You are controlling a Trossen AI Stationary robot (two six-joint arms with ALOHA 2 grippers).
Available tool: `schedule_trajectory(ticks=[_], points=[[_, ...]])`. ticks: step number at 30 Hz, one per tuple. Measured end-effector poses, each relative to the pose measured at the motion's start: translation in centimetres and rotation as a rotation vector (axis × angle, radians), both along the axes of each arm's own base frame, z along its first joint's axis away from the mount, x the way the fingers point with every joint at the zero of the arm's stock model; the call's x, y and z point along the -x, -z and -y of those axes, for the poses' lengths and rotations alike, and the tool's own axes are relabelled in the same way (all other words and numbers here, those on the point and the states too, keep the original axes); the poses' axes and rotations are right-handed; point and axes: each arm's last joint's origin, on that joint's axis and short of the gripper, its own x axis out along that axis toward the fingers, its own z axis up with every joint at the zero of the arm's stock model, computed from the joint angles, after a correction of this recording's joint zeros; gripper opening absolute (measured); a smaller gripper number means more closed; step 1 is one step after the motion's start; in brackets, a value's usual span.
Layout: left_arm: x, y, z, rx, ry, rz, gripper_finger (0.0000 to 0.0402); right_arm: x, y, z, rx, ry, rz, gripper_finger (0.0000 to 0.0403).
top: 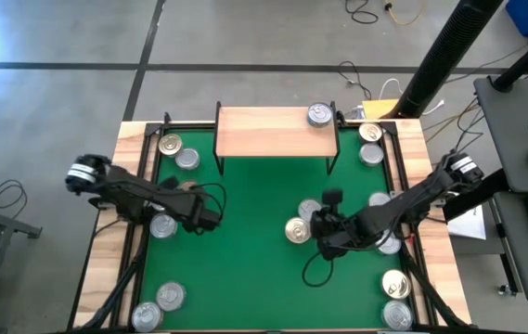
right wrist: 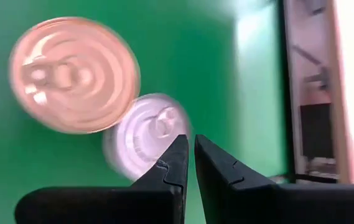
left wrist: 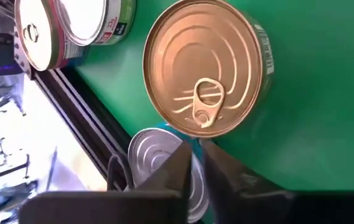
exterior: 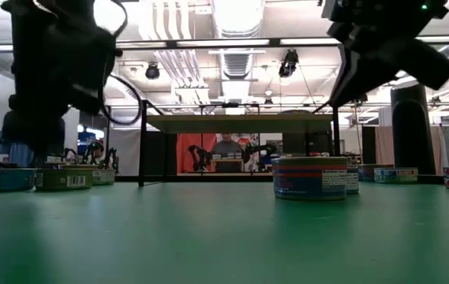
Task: Stack canned seafood by type on shelf
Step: Stack the green blue tuna can on top of the green blue tuna can on the shelf
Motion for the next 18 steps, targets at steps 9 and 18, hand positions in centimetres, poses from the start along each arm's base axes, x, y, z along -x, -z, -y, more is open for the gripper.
schedule_trajectory(ticks=[9,18], points=[[0.3,-0.5,-0.5,-0.227,-0.017,-0.011,0.0014,0.3,-1.9,0.7,-0.032,0.059,-0.01,0.0022],[2.1,-2.4,-0.6,-0.118,-0.097,0.043,0.0,3.5,-5.4,1.7,-0.035,0.396,0.07,0.0022]])
